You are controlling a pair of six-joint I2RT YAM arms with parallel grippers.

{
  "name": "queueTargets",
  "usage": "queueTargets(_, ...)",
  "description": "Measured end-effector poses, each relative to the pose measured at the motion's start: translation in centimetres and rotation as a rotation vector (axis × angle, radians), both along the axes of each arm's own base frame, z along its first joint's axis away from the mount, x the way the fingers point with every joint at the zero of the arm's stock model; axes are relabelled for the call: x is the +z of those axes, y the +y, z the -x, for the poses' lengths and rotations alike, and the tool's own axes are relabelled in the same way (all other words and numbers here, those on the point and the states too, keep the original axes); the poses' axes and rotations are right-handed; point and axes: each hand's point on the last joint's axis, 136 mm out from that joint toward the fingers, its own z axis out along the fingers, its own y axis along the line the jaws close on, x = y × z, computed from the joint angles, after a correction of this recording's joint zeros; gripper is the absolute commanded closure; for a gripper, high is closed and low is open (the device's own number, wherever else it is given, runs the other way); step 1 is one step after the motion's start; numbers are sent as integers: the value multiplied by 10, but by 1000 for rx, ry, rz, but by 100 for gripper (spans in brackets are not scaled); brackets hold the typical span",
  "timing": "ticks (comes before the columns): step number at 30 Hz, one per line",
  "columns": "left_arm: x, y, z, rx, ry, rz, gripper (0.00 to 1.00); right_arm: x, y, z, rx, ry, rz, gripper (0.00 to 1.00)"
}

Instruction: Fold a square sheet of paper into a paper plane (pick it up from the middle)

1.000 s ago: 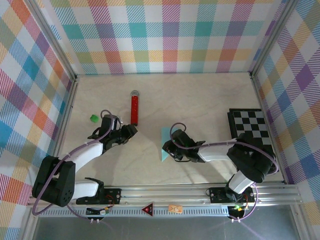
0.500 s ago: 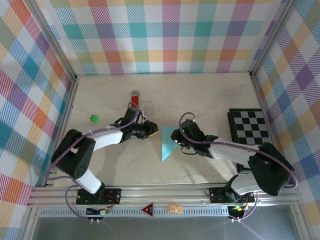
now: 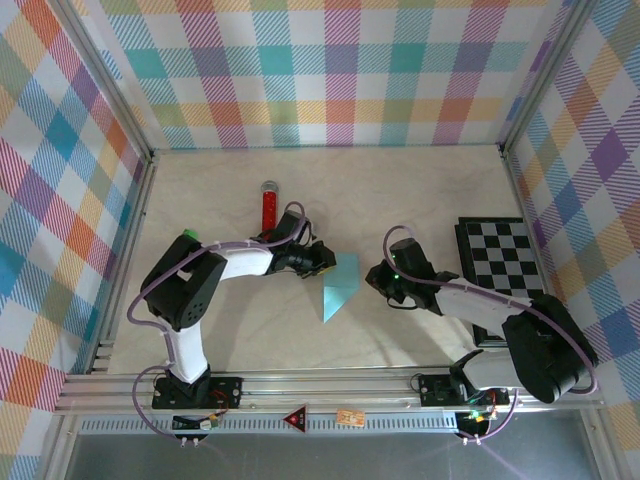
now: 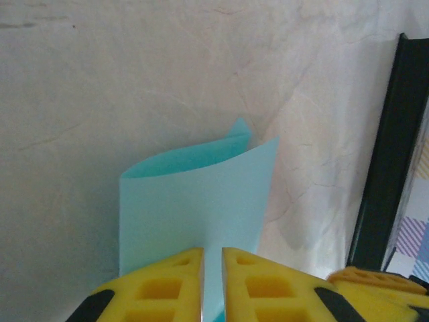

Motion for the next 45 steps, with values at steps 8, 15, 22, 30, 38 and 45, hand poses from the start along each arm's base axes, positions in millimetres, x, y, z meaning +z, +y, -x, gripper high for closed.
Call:
queueTargets(8, -18, 1, 7, -11, 38, -9, 86, -13, 14, 1, 57, 81, -101, 69)
queueTargets(15, -17, -2, 10, -31, 22, 30, 86, -24, 28, 5, 108, 137, -168, 66)
queueTargets(22, -17, -2, 12, -40, 28, 37, 86, -20, 39, -1, 139, 145, -198, 66)
queueTargets(30, -17, -3, 13, -48, 26, 38, 86, -5, 54, -20, 196, 113, -227, 65)
queueTargets(38, -17, -3, 14, -58, 18, 35, 86, -12, 50, -29, 233, 137, -233, 67)
queueTargets(45, -17, -3, 14, -59, 17, 35, 86, -15, 50, -39, 290, 145, -250, 77)
